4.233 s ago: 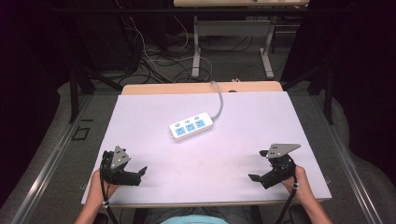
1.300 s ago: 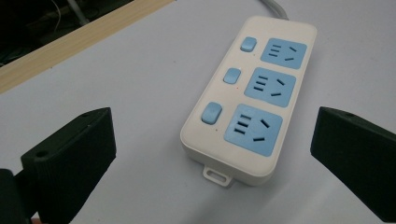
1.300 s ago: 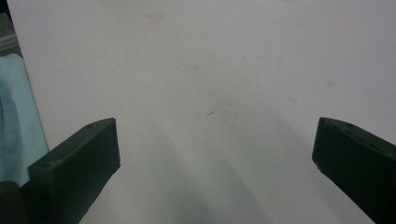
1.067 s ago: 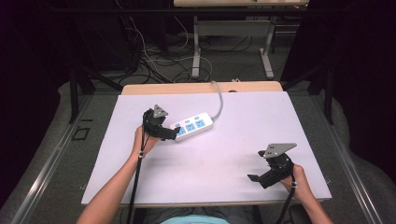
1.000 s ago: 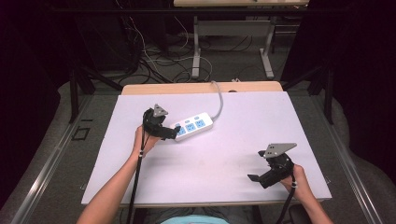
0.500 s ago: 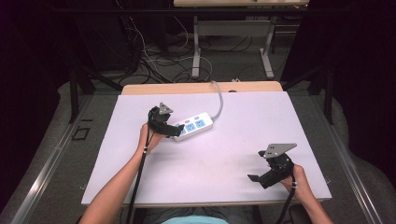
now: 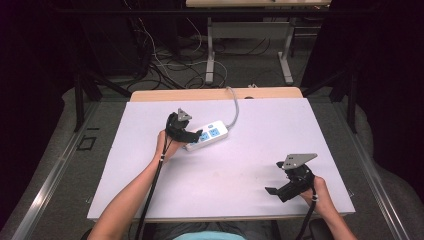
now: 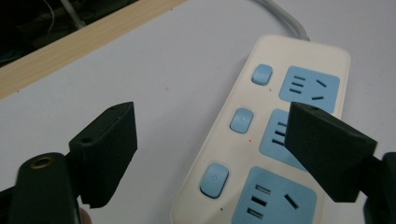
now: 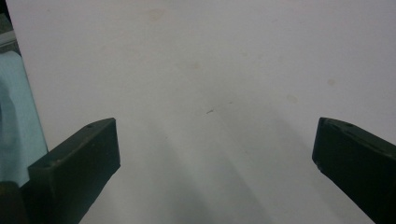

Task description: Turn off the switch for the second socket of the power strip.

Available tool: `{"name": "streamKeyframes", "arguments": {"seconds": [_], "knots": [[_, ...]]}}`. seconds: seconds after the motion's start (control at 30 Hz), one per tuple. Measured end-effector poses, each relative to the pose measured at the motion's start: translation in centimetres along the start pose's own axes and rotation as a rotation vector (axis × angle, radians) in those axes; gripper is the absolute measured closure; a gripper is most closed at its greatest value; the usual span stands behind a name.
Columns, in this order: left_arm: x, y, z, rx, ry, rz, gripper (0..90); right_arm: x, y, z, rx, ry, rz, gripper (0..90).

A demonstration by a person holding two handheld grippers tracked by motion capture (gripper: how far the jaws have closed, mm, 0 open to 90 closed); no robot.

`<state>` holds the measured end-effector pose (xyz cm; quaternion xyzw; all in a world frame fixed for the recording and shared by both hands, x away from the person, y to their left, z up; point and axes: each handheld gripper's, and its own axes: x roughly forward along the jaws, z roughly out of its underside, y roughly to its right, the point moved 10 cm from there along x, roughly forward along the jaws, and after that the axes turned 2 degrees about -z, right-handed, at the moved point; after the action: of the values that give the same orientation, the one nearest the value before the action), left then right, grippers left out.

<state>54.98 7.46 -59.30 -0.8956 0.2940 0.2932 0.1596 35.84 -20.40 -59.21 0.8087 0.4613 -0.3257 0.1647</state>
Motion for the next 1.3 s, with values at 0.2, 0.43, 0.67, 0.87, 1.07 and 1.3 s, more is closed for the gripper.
{"name": "streamKeyframes", "arguments": {"seconds": [0.2, 0.43, 0.67, 0.87, 1.07, 1.3], "knots": [[0.1, -0.4, -0.4, -0.012, 0.040, -0.008, 35.7, 0.0, 0.0, -0.1, -0.006, 0.013, 0.004, 0.5], [0.7, -0.4, -0.4, -0.042, 0.022, 0.010, 48.8, 0.1, 0.1, -0.2, -0.012, 0.013, 0.010, 0.5], [1.5, -0.2, -0.1, -0.057, 0.001, 0.030, 62.2, 0.0, 0.1, 0.0, -0.005, 0.005, 0.004, 0.5], [1.5, 0.3, -0.3, -0.051, 0.015, 0.063, 79.3, 0.0, 0.0, 0.0, -0.005, 0.006, 0.008, 0.6], [1.5, 0.3, -0.2, -0.061, 0.023, 0.088, 90.0, 0.0, 0.1, -0.1, -0.014, 0.006, 0.012, 0.7], [1.6, 0.7, -0.3, -0.056, 0.038, 0.112, 90.0, 0.1, 0.1, 0.0, -0.004, 0.005, 0.006, 0.7]]}}
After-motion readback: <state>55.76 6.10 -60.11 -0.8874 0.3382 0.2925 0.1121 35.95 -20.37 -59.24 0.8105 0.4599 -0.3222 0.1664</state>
